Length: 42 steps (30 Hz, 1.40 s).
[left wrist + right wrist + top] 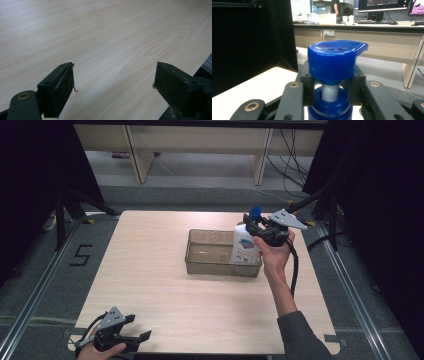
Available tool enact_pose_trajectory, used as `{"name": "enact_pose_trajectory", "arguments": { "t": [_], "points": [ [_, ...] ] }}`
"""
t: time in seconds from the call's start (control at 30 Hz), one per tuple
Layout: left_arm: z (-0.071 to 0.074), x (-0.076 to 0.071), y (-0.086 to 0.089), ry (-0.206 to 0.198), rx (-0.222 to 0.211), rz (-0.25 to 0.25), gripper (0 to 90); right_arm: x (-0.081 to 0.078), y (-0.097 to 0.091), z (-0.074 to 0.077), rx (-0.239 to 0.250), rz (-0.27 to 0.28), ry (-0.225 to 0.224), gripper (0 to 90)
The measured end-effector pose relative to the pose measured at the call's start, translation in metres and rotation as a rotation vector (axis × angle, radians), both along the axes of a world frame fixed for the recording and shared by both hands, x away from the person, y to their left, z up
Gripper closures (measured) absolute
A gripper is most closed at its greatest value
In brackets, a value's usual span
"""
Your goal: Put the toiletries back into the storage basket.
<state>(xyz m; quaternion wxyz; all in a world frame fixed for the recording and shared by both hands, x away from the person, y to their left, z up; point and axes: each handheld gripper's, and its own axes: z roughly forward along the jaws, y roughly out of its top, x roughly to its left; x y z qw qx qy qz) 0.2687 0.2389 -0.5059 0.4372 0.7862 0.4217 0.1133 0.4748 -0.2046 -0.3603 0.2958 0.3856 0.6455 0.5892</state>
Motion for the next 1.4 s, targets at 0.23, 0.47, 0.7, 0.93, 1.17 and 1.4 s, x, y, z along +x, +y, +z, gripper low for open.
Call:
{"name": "enact_pose_trajectory", "arguments": {
  "t": [0.23, 0.47, 0.7, 0.93, 1.17, 1.4],
  "points": [
    [0.000, 0.000, 0.000, -0.001, 0.000, 0.000, 15.7, -0.002, 0.002, -0.001, -0.016, 0.002, -0.025, 65.5],
    [0.000, 0.000, 0.000, -0.001, 0.000, 0.001, 15.7, -0.006, 0.001, -0.001, -0.024, -0.001, -0.035, 65.0],
    [0.000, 0.000, 0.000, -0.002, 0.000, 0.000, 15.6, -0.007, 0.003, -0.001, -0.028, -0.013, -0.039, 64.5],
    [0.000, 0.000, 0.000, 0.000, 0.002, -0.001, 15.7, -0.008, -0.001, 0.000, 0.000, -0.012, 0.003, 60.6],
    [-0.001, 0.000, 0.000, -0.001, 0.003, 0.000, 15.7, -0.012, -0.005, -0.001, 0.023, -0.008, 0.020, 58.7],
    [0.000, 0.000, 0.000, 0.001, 0.004, 0.000, 15.6, -0.015, -0.009, -0.001, 0.031, -0.009, 0.016, 53.7]
  ]
}}
